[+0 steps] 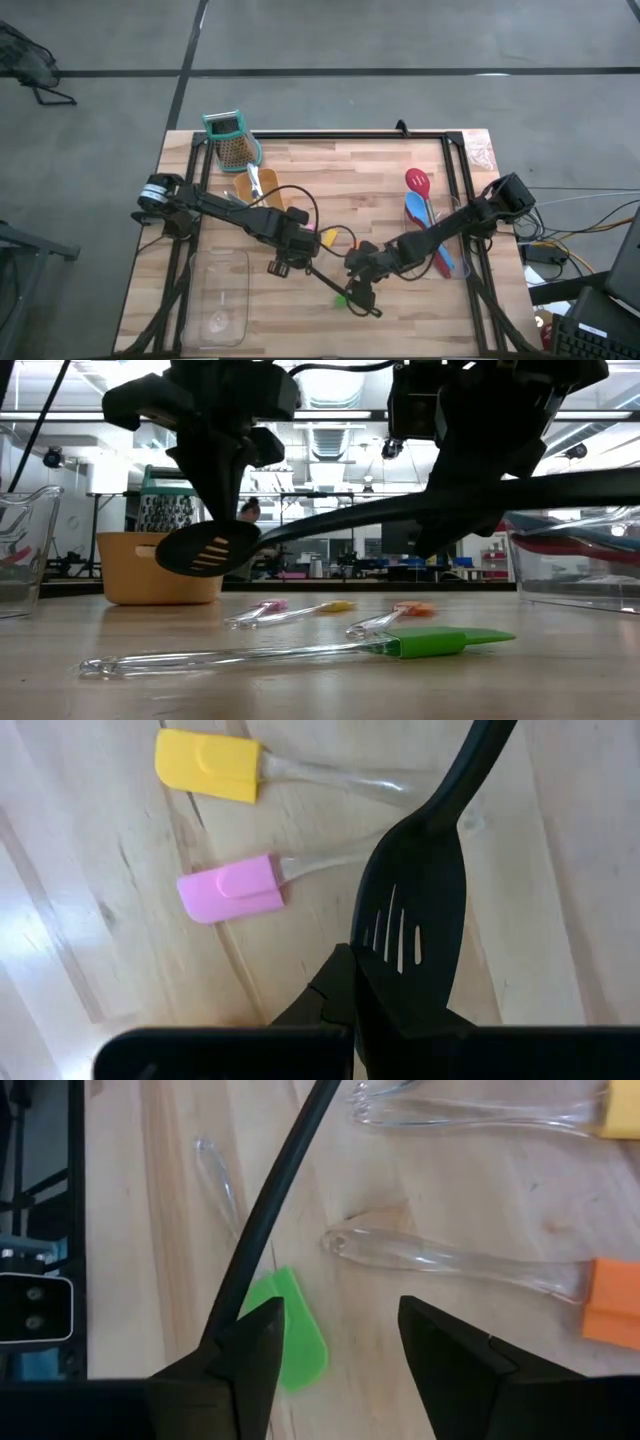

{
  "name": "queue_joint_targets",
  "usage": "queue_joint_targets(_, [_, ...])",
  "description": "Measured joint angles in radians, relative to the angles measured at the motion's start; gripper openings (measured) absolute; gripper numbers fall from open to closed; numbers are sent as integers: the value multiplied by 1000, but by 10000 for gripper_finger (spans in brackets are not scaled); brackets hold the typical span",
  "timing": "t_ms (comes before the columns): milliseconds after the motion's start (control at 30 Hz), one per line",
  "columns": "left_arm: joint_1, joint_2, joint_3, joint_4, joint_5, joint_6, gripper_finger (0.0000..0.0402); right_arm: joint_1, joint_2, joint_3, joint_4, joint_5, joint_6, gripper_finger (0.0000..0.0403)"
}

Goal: Pick & Place Kitchen Items
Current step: Put the black slotted spoon into the right transparent bin

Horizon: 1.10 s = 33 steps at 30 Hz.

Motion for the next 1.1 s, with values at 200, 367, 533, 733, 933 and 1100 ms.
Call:
queue_joint_targets(200, [2,0,7,-39,-29,13,0,0,0,0,0,4,-1,166])
queue_joint_targets(367, [0,0,4,-60,-19,-3,0,-14,0,0,1,31,-12,161])
queue_joint_targets(533, [0,0,0,-84,-38,-15,0,-30,0,0,41,57,-30,179])
queue_joint_targets(733, [0,0,-6,-89,-58,-26,0,-32,0,1,122,39,-70,217])
queue_joint_targets(933, [0,0,28,-83,-81,-7,0,-28,0,-5,128,33,-65,240])
queue_joint_targets(1100, [0,0,71,-85,-80,8,0,-28,0,-17,128,50,-55,254])
